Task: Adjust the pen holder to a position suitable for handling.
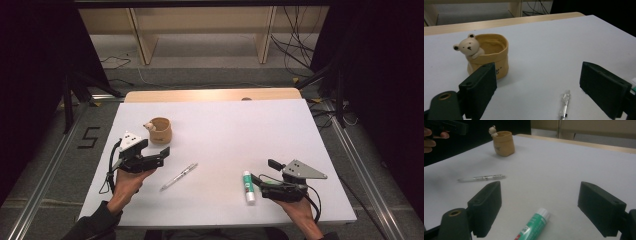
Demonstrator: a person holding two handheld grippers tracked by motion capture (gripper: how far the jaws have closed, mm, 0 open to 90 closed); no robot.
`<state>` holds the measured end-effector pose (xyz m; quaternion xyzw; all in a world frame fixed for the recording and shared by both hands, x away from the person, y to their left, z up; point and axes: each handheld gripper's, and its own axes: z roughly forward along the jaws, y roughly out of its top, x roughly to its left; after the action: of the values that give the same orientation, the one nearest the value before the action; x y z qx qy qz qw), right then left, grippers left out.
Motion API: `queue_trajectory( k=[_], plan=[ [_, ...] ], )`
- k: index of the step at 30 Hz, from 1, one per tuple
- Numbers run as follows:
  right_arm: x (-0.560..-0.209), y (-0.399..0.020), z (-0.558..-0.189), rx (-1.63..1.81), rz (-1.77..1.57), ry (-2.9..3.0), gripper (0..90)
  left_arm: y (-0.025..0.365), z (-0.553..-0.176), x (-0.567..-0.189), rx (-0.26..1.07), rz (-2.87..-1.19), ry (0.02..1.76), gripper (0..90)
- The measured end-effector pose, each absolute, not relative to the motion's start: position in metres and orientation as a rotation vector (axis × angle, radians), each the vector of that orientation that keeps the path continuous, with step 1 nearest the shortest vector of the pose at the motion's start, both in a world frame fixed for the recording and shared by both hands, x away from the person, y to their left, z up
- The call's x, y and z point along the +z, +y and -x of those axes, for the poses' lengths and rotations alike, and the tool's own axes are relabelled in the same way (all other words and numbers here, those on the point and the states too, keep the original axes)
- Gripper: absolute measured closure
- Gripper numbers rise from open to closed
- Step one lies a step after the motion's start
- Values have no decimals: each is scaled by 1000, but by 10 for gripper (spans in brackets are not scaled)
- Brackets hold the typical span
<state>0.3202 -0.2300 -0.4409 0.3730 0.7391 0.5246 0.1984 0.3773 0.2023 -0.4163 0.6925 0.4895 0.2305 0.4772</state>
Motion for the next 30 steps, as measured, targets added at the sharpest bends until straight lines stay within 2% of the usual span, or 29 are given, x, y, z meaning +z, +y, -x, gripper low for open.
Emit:
queue_trajectory(
  k=[4, 11, 15, 16, 17, 22, 27, 28, 30],
  plan=[
    [-441, -230, -320, 1468, -1042, 2068, 200, 206, -385, -418, 594, -1694, 1228, 136],
    [-441, -230, -320, 1465, -1040, 2070, 201, 213, -396, -426, 655, -1727, 1286, 199],
    [-440, -231, -319, 1467, -1033, 2071, 202, 224, -398, -428, 668, -1732, 1308, 323],
    [-440, -231, -319, 1467, -1033, 2071, 202, 226, -398, -428, 659, -1720, 1319, 323],
    [-441, -230, -320, 1464, -1034, 2071, 202, 228, -398, -428, 650, -1710, 1325, 389],
    [-440, -229, -319, 1463, -1031, 2073, 203, 231, -402, -429, 667, -1723, 1346, 571],
    [-441, -229, -320, 1459, -1037, 2077, 203, 236, -412, -432, 695, -1723, 1406, 687],
    [-441, -229, -320, 1460, -1031, 2076, 203, 238, -414, -433, 706, -1717, 1421, 764],
    [-441, -229, -319, 1462, -1031, 2076, 204, 240, -419, -436, 710, -1720, 1442, 813]
  ],
)
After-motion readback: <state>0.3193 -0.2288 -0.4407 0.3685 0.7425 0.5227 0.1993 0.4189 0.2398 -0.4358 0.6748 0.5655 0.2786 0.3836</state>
